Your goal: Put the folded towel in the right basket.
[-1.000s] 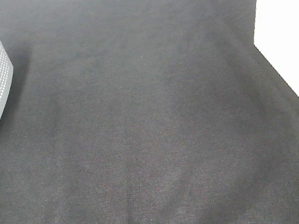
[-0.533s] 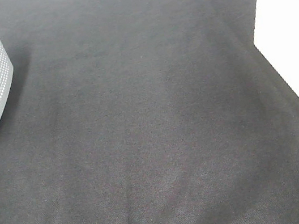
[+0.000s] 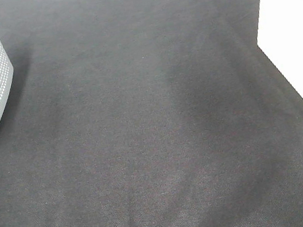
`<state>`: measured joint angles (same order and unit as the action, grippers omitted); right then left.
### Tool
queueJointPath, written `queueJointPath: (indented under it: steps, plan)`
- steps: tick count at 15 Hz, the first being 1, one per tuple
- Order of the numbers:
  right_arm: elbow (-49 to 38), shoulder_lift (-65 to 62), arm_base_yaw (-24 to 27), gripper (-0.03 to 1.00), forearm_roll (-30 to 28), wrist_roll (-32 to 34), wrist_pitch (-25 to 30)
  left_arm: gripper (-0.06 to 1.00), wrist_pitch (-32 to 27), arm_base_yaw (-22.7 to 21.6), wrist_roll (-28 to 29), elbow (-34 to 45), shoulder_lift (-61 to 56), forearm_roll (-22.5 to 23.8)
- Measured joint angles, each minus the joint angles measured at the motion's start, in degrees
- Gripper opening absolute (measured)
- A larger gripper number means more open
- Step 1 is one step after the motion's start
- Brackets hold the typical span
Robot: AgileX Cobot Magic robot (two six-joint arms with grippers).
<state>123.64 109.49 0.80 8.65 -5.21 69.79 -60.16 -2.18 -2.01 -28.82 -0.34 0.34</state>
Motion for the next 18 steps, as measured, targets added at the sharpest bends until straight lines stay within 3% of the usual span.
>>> queueJointPath:
  steps: [4, 7, 9, 13, 14, 18]
  plan:
    - [-31.7, -31.6, 0.0, 0.99, 0.1, -1.2, -1.3, 0.99, 0.0, 0.0, 0.0, 0.0, 0.0, 0.0]
    - [-56.6, -59.8, 0.0, 0.99, -0.3, -3.2, -9.5, 0.99, 0.0, 0.0, 0.0, 0.0, 0.0, 0.0]
    - [-69.6, -77.8, 0.0, 0.99, -1.4, -4.9, -11.6, 0.99, 0.0, 0.0, 0.0, 0.0, 0.0, 0.0]
    - [-84.7, -101.8, 0.0, 0.99, -1.7, -6.1, -10.9, 0.99, 0.0, 0.0, 0.0, 0.0, 0.0, 0.0]
    - [-88.9, -107.8, 0.0, 0.99, -1.8, -6.1, -8.4, 0.99, 0.0, 0.0, 0.0, 0.0, 0.0, 0.0]
    - [-94.0, -109.8, 0.0, 0.99, -1.8, -6.1, -7.2, 0.99, 0.0, 0.0, 0.0, 0.0, 0.0, 0.0]
